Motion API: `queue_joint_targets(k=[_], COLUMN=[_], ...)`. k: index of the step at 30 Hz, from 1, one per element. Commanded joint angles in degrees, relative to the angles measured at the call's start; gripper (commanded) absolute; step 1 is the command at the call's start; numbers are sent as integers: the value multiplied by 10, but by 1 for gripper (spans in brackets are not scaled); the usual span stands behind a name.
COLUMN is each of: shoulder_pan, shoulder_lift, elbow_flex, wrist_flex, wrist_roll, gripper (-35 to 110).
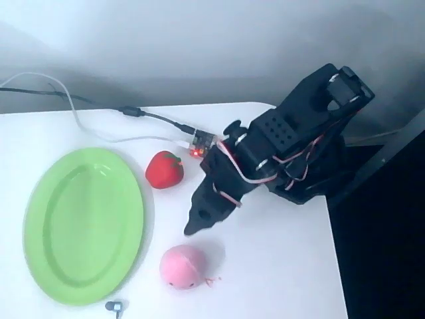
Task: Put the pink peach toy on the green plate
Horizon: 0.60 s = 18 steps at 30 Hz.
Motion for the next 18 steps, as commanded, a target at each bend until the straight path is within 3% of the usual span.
queue_joint_targets(k=[1, 6, 18], shoulder_pan=[-40, -60, -93], shoulder_lift=[-36, -129, -229], elbow_flex=[-29, -64, -90], wrist_flex=[-47, -130, -134], wrist_roll=[-2, -3, 17], gripper=[33, 34, 42])
